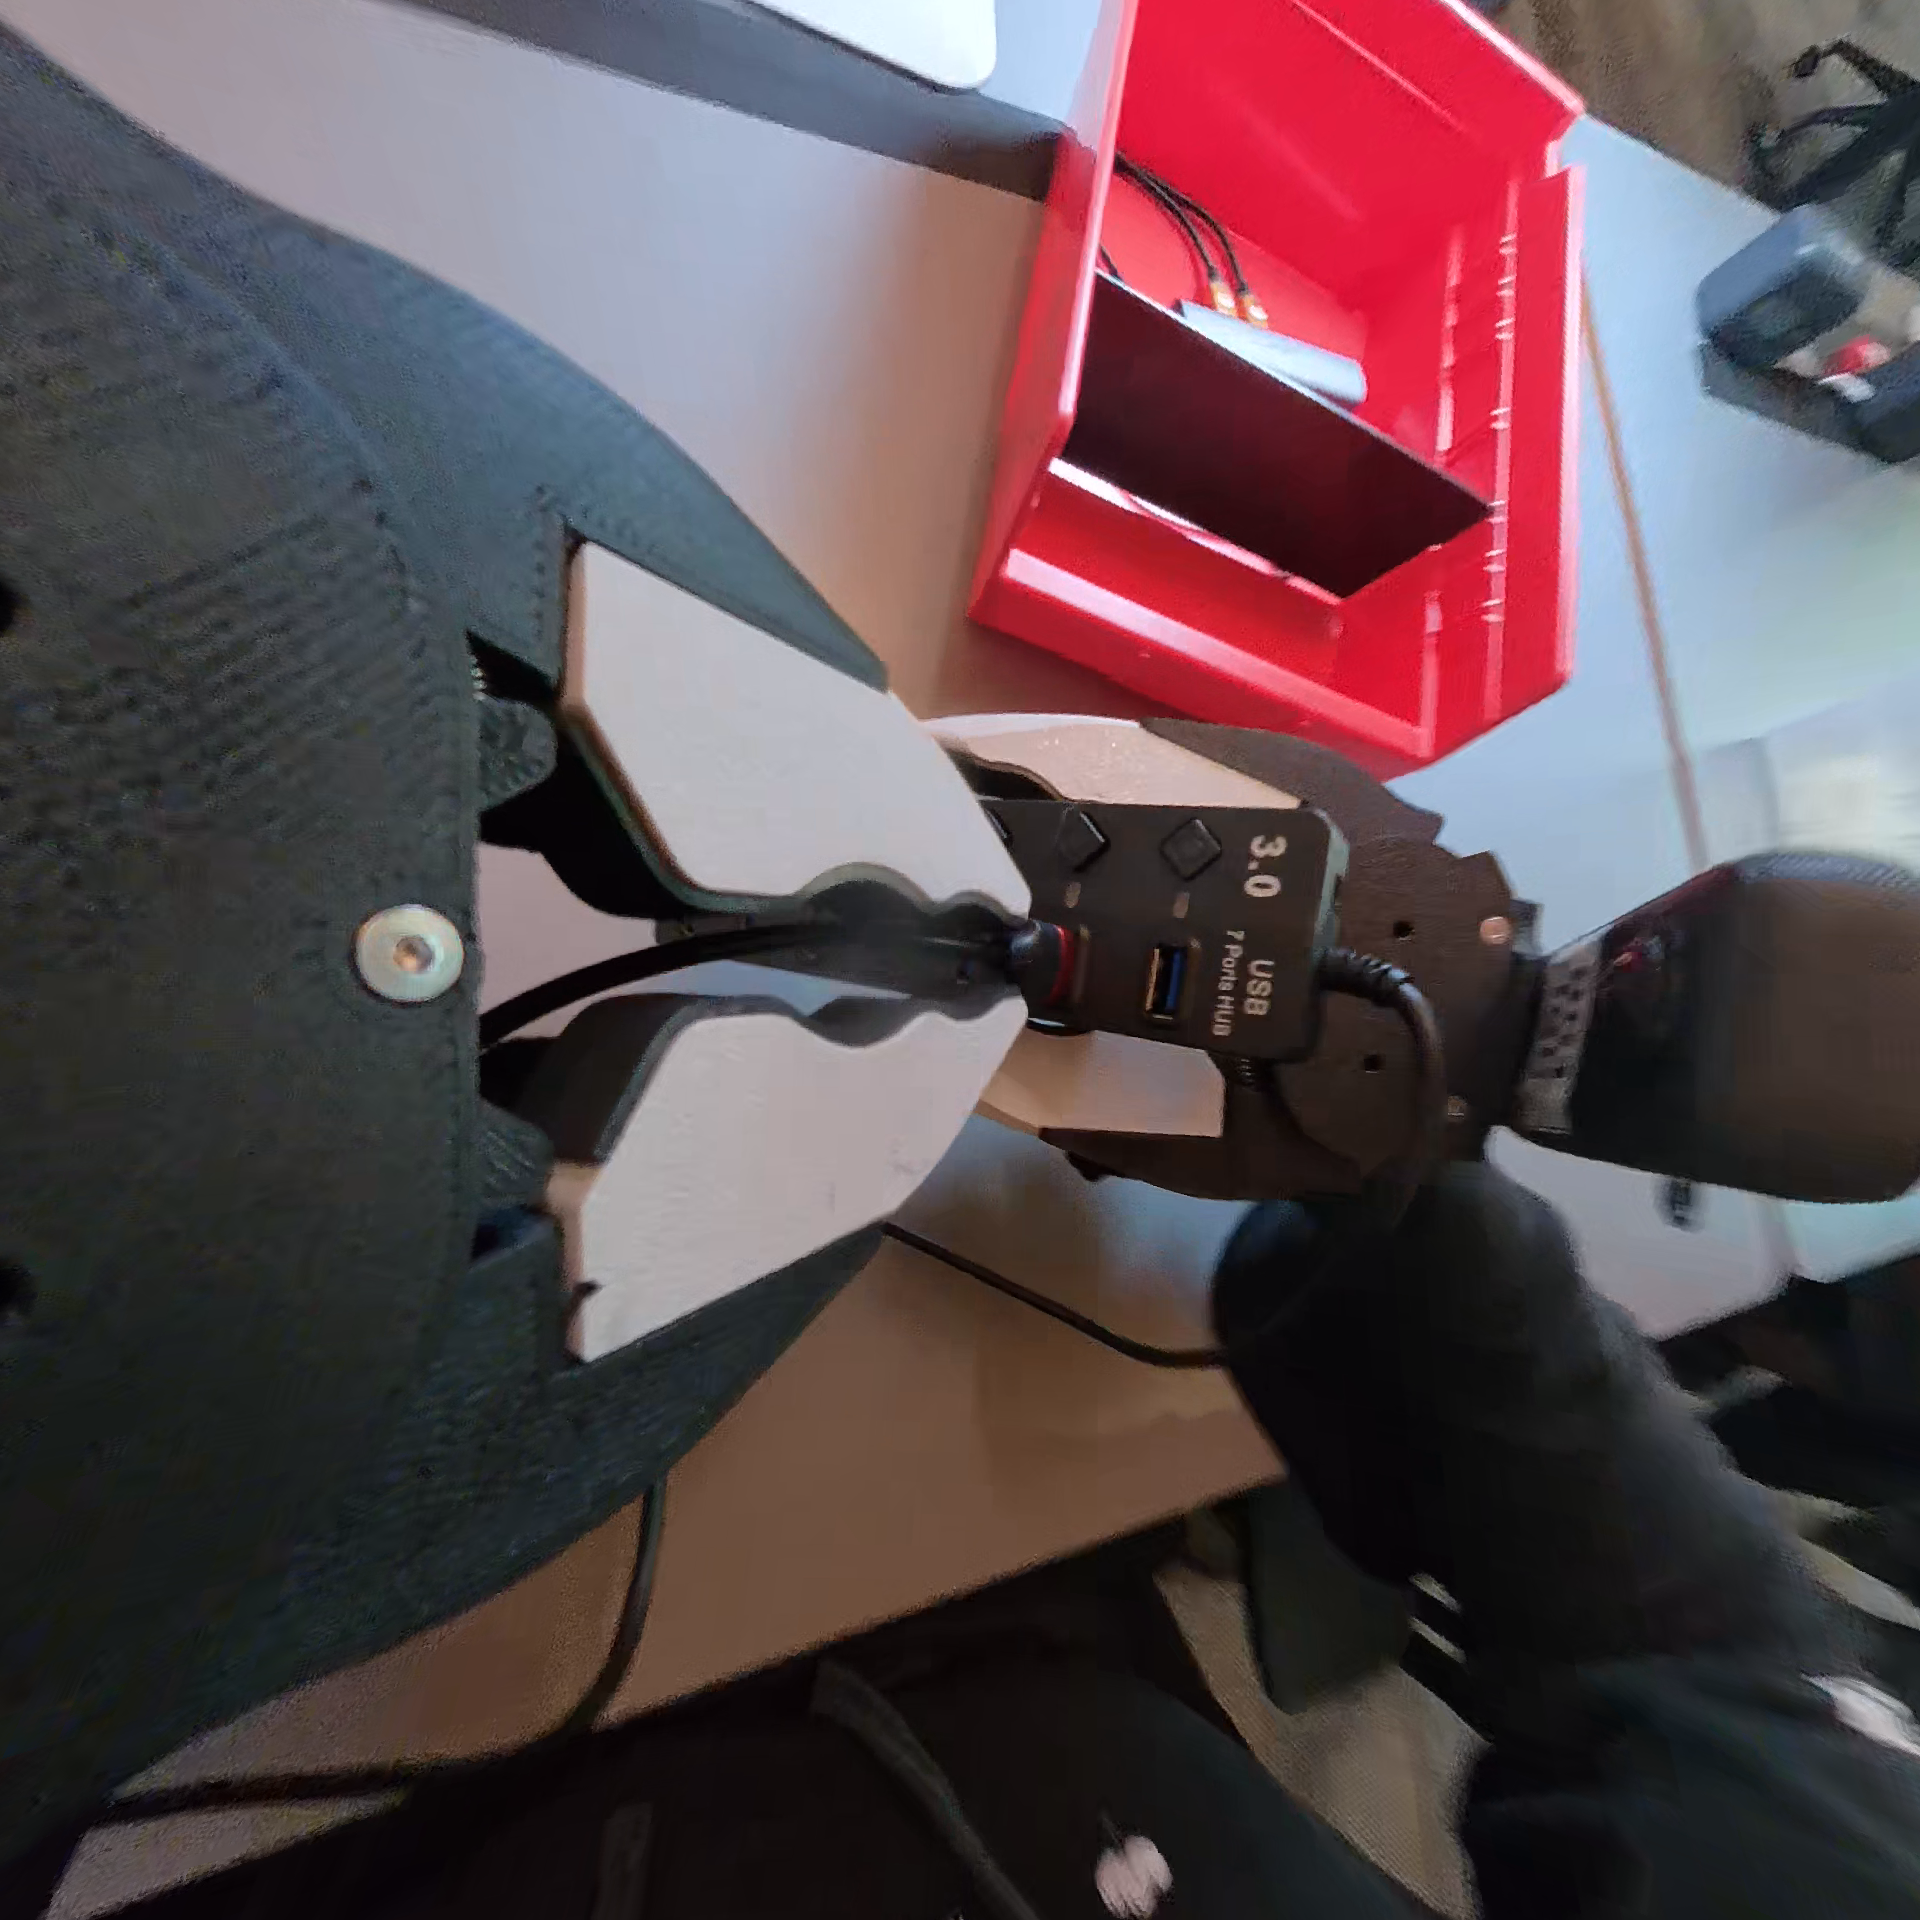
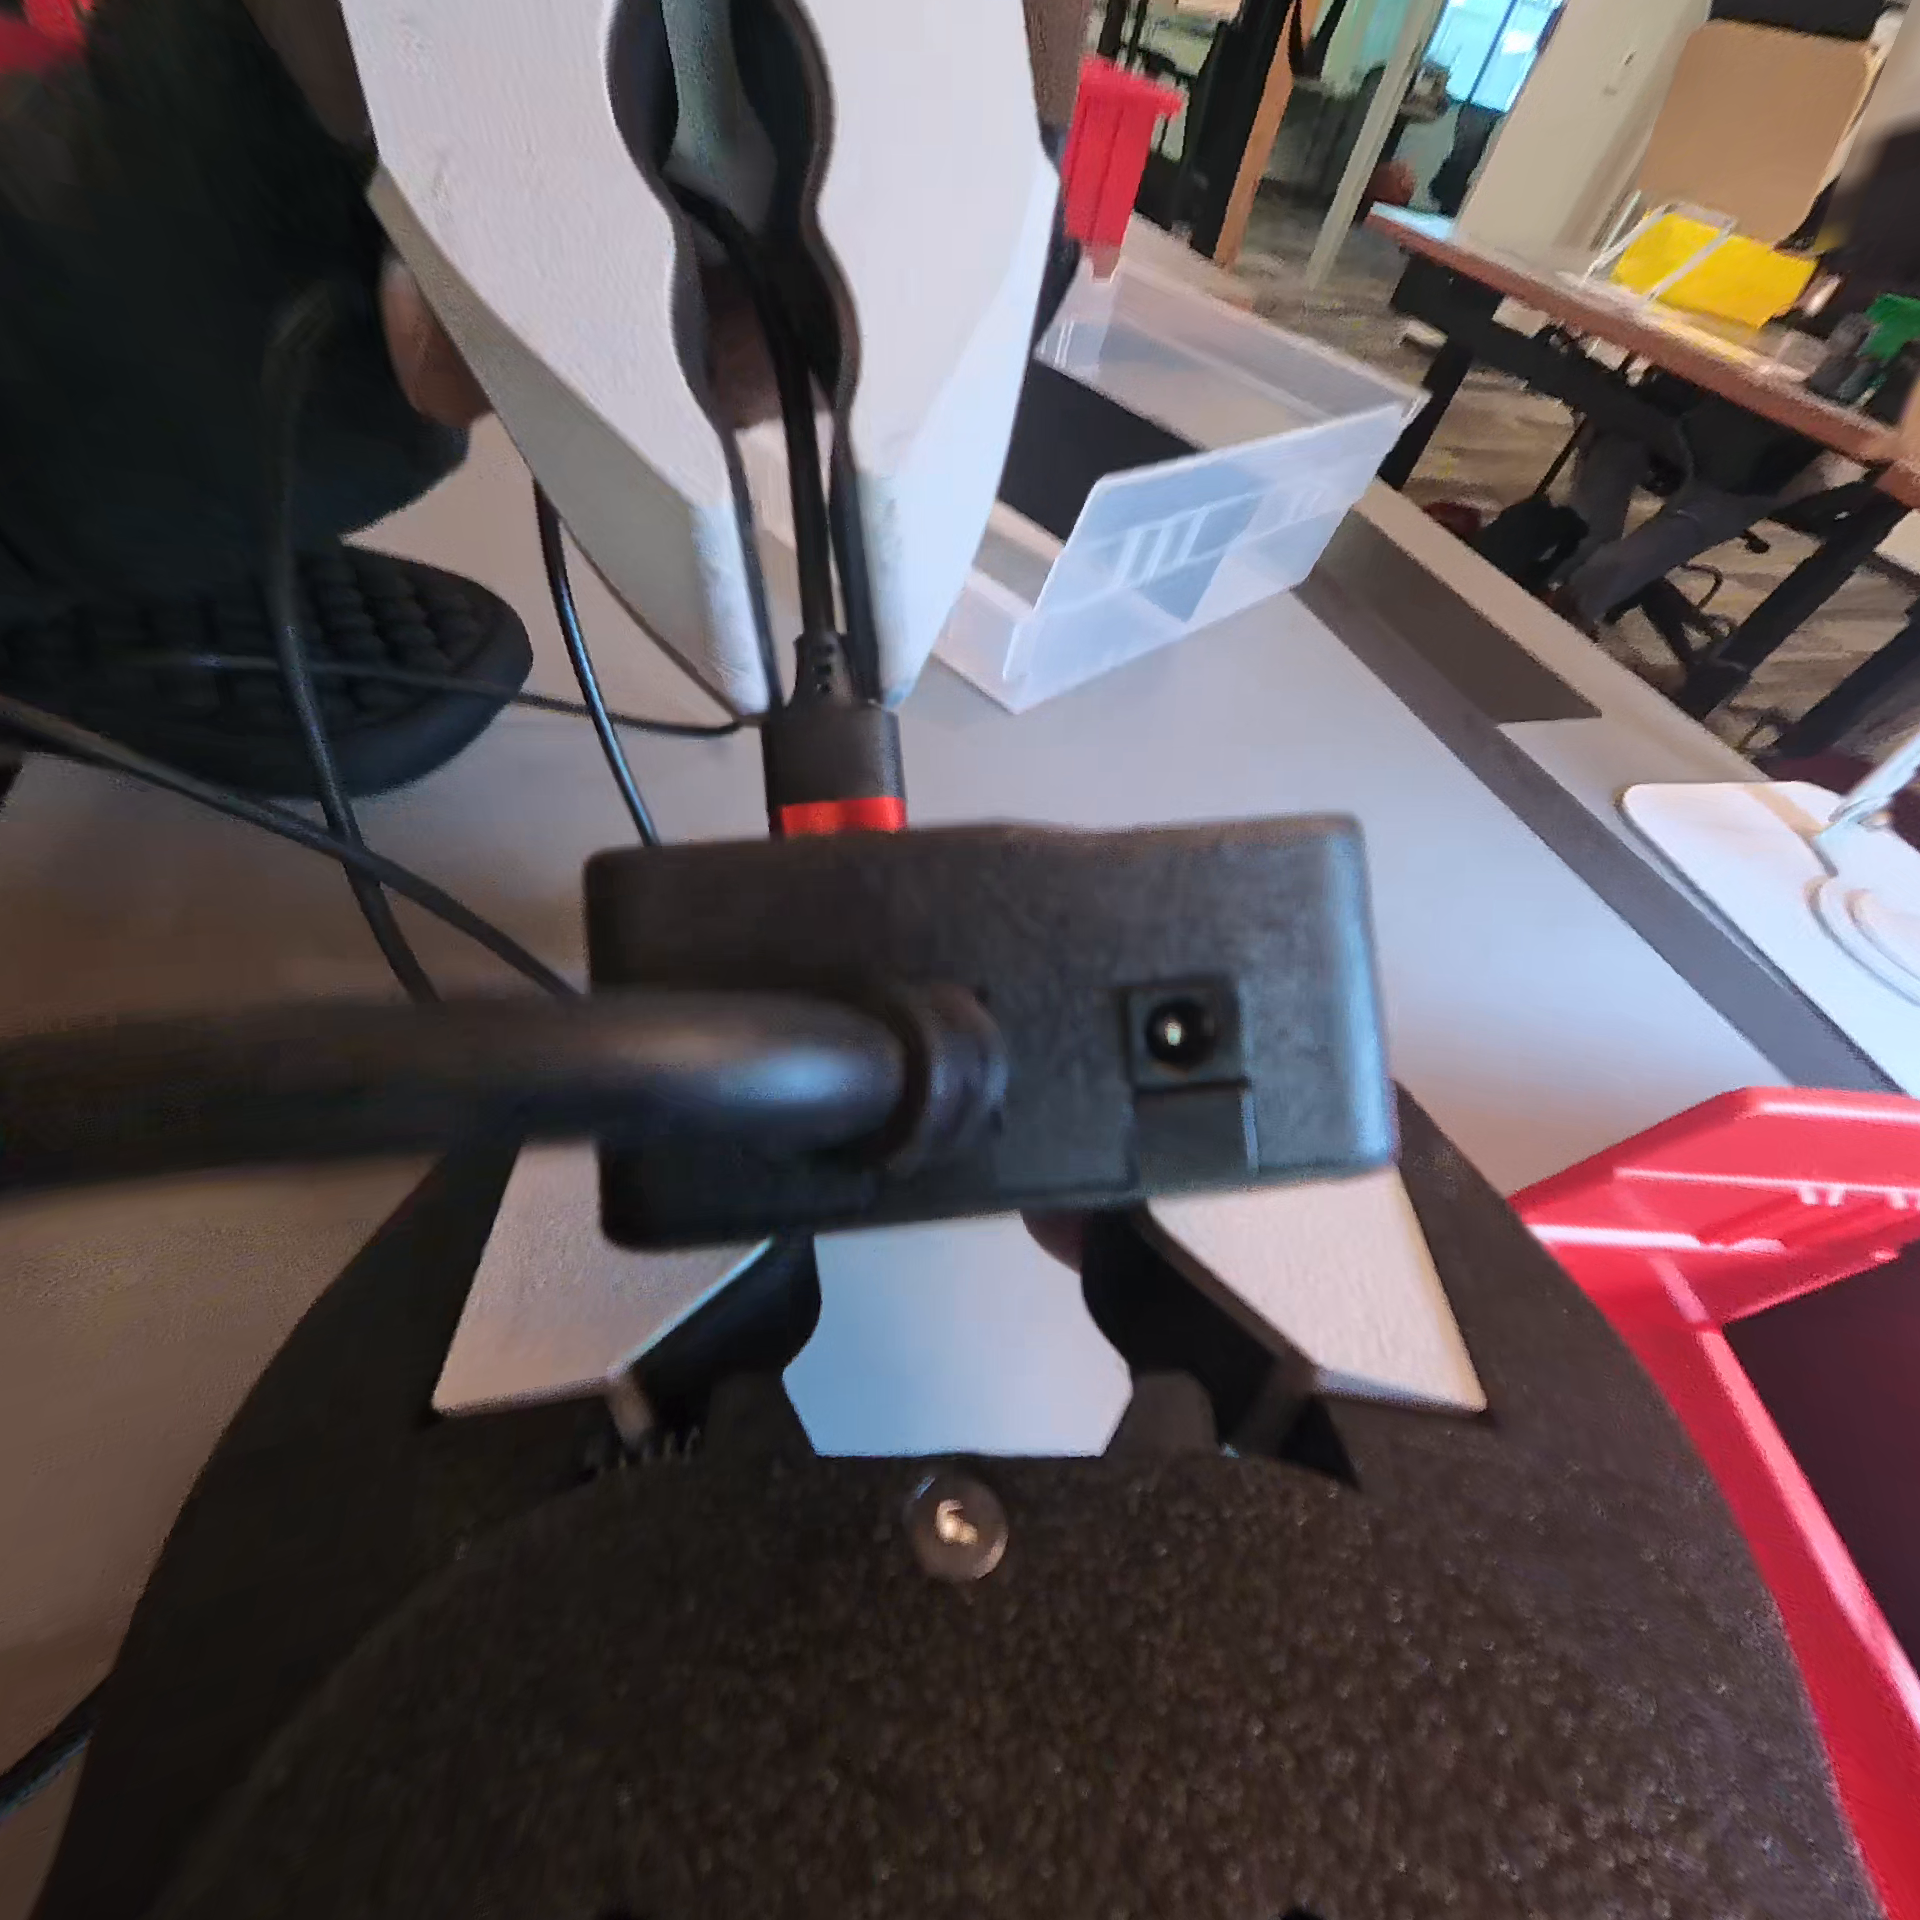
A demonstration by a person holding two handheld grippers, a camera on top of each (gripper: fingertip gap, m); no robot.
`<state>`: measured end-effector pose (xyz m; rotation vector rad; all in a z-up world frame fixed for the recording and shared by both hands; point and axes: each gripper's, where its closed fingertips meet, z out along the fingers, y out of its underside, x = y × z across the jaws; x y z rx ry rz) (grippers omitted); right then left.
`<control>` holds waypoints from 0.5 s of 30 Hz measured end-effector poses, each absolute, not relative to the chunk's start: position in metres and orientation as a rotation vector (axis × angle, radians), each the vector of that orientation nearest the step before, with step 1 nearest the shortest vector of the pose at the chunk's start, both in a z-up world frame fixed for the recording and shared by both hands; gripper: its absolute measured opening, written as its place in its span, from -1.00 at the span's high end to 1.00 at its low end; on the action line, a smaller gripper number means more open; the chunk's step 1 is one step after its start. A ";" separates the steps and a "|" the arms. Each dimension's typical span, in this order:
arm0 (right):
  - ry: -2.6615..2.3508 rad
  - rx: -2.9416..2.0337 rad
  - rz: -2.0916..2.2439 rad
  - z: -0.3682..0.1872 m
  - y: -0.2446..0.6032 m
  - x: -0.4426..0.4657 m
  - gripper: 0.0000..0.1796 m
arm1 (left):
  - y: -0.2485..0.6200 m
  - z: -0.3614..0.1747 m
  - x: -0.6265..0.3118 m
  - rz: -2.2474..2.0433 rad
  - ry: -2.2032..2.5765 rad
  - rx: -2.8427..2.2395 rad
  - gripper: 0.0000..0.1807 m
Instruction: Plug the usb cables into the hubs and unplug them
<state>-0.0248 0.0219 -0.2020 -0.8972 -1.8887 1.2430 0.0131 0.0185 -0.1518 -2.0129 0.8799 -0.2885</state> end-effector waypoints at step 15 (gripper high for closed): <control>-1.795 -1.021 1.115 -0.203 0.046 -0.030 0.29 | 0.036 -0.240 -0.080 -0.278 0.667 -2.094 0.51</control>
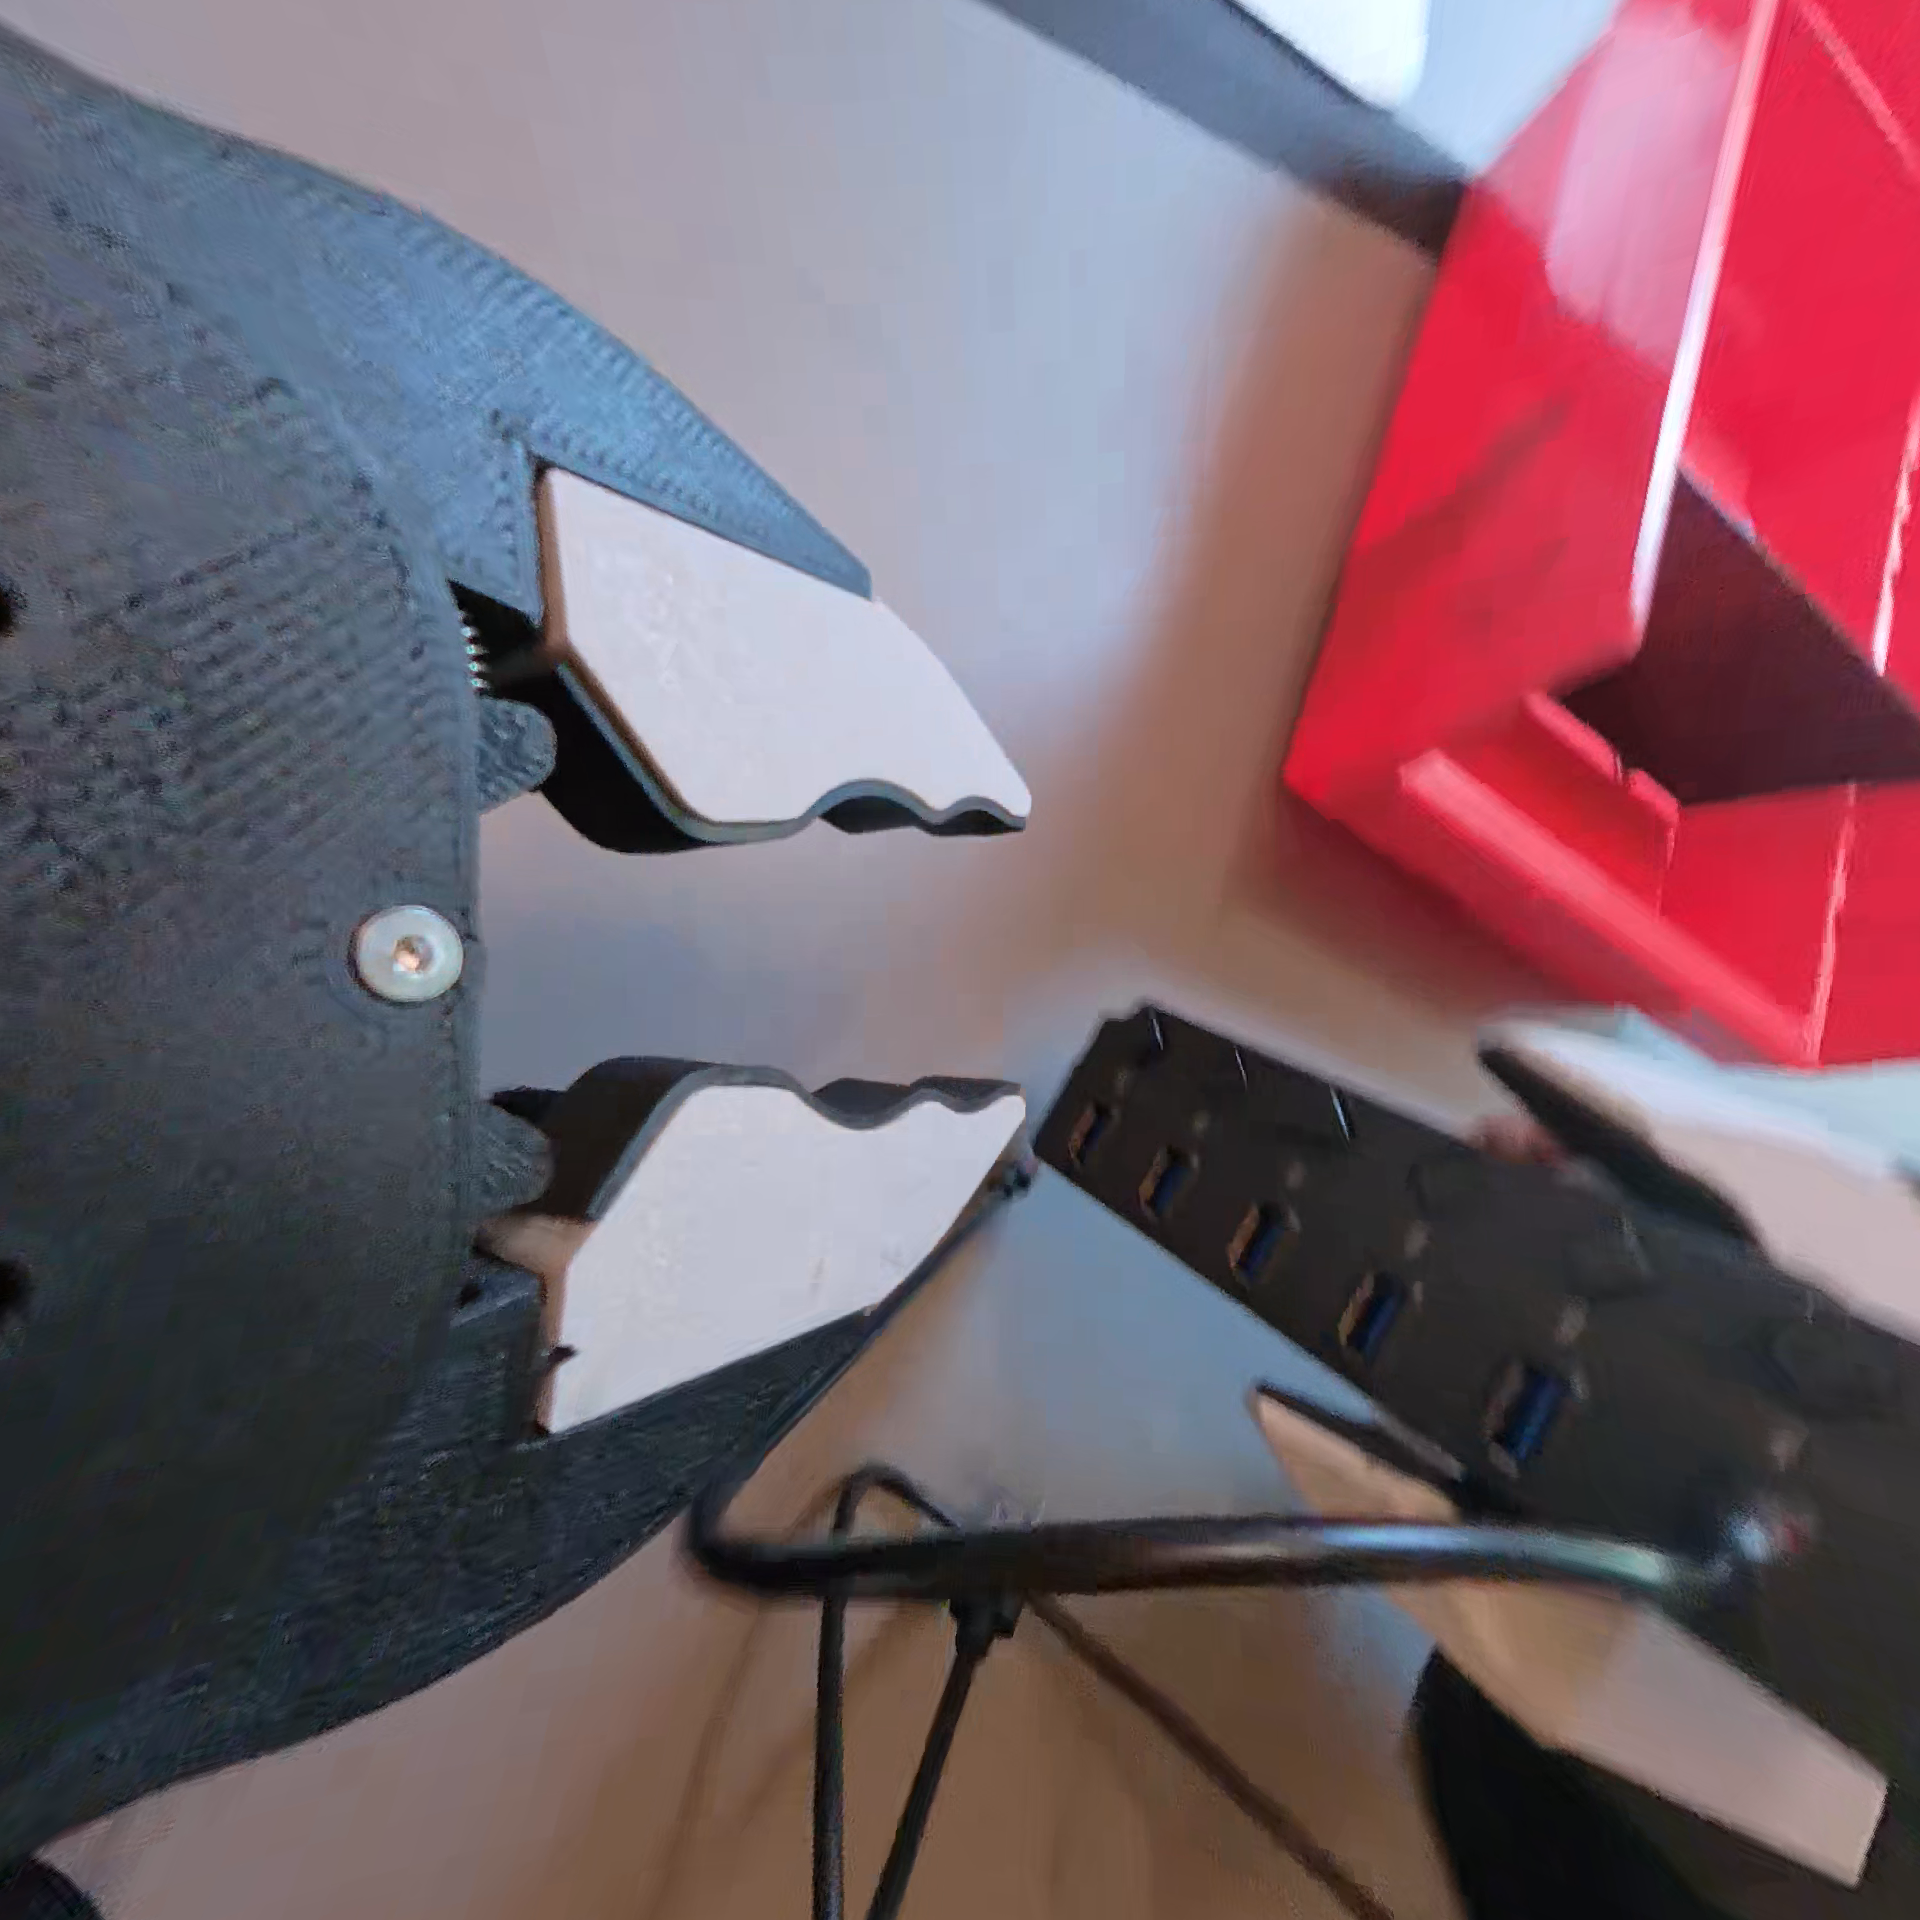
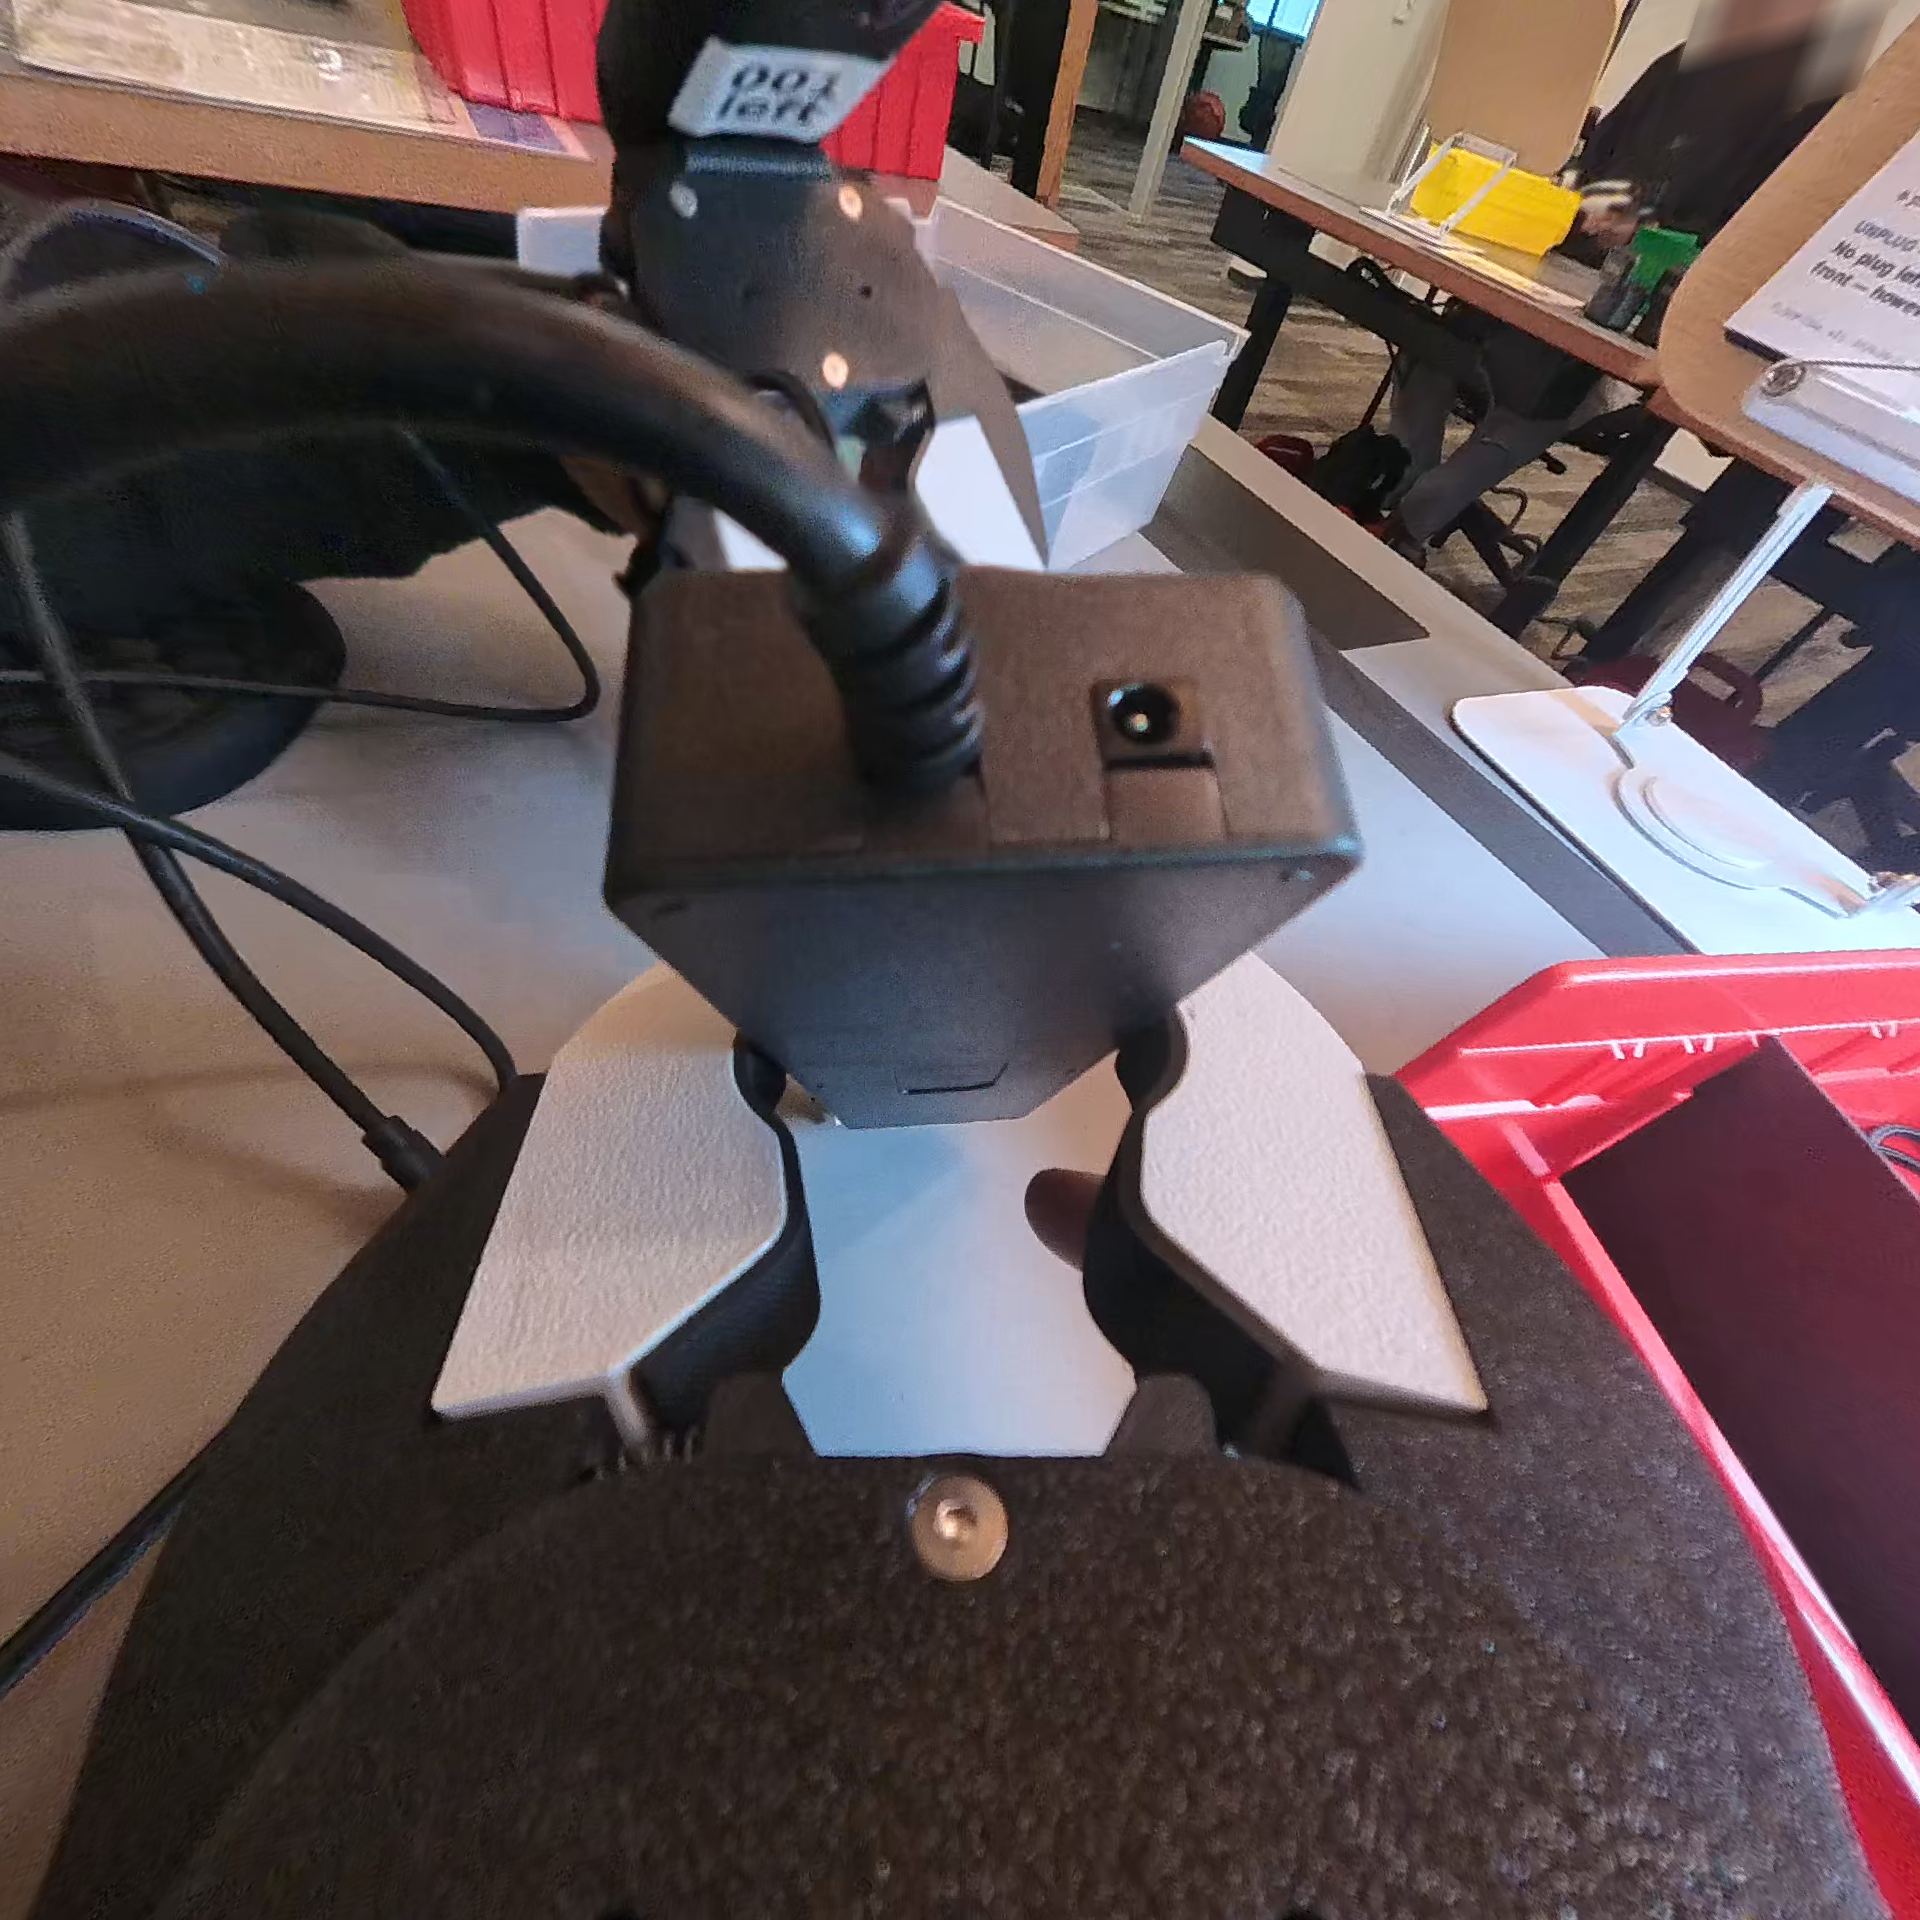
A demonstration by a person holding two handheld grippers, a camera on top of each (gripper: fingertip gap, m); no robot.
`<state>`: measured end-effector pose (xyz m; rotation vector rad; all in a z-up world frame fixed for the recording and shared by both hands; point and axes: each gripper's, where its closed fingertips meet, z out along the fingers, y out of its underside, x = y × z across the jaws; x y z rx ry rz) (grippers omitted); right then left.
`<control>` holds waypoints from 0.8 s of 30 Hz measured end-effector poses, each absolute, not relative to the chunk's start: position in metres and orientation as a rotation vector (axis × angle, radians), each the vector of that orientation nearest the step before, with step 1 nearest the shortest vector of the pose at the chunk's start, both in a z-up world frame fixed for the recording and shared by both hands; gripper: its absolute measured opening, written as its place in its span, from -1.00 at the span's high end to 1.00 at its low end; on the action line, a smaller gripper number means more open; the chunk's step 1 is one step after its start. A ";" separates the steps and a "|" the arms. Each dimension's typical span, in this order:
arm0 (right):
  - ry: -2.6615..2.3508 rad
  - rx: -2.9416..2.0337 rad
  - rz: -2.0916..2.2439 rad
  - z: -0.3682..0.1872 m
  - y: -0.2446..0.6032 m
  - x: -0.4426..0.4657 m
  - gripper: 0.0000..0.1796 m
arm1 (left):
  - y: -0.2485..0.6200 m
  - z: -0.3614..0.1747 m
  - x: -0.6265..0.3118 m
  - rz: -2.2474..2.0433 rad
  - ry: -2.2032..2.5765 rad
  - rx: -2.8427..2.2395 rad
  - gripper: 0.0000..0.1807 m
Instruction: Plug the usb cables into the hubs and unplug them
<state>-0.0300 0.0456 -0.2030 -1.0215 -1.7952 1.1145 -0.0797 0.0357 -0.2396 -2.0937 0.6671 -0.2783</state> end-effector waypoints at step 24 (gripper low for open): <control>-2.034 -0.510 1.474 -0.154 -0.016 0.023 0.27 | -0.026 -0.209 0.034 -1.179 0.730 -1.827 0.39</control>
